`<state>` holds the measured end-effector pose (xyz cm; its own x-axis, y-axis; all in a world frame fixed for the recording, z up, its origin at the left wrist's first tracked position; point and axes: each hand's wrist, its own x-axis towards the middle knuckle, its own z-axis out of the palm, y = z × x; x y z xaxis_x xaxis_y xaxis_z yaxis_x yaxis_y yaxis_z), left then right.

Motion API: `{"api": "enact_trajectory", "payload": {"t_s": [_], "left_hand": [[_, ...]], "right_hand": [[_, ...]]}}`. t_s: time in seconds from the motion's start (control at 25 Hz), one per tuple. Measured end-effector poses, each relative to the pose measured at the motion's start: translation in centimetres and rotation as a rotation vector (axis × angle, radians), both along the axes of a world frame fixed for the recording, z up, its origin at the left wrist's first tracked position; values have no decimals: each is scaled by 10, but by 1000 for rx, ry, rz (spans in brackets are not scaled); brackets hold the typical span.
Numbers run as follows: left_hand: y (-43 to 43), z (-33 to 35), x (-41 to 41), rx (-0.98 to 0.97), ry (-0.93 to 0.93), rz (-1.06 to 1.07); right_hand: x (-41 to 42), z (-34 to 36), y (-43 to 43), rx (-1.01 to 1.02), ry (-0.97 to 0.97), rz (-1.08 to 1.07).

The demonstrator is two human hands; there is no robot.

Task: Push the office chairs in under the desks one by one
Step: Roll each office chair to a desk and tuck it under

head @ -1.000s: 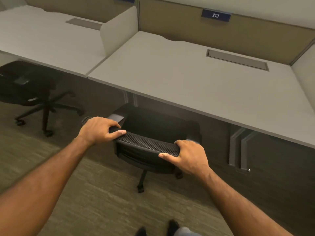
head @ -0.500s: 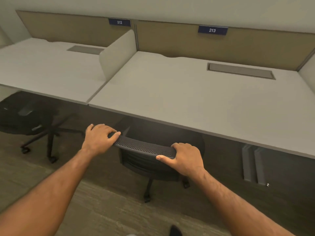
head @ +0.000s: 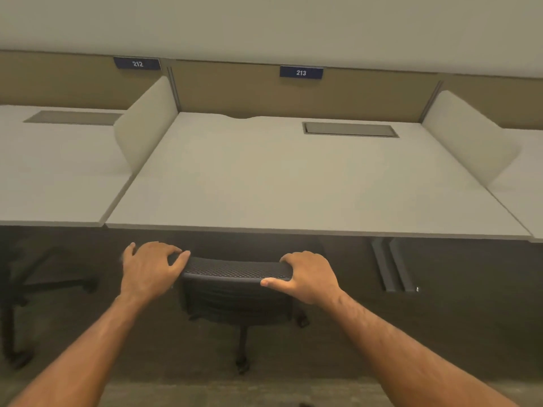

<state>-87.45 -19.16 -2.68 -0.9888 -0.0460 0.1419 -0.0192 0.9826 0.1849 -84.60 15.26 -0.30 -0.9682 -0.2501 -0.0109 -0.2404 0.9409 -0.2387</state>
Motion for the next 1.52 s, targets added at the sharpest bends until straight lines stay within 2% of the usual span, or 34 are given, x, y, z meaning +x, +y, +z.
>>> {"api": "enact_trajectory", "payload": {"t_s": [0.16, 0.36, 0.56, 0.72, 1.0, 1.24, 1.4, 1.52], "left_hand": [[2, 1, 3, 46, -5, -59], [74, 7, 11, 1, -46, -418], [166, -4, 34, -74, 53, -779], [227, -16, 69, -123, 75, -984], [321, -68, 152, -278, -100, -1118], [465, -91, 270, -338, -160, -1276], [566, -94, 353, -329, -187, -1408], [637, -93, 402, -393, -206, -1557]], "right_hand": [[16, -1, -9, -32, 62, -74], [51, -6, 17, -107, 9, -190], [118, -18, 75, 50, -59, -371], [198, -34, 125, 43, -48, -549], [366, -81, 211, -48, -174, -842], [521, -113, 303, -129, -312, -1005], [610, -114, 361, -175, -312, -1155], [667, -117, 392, -208, -292, -1285]]}}
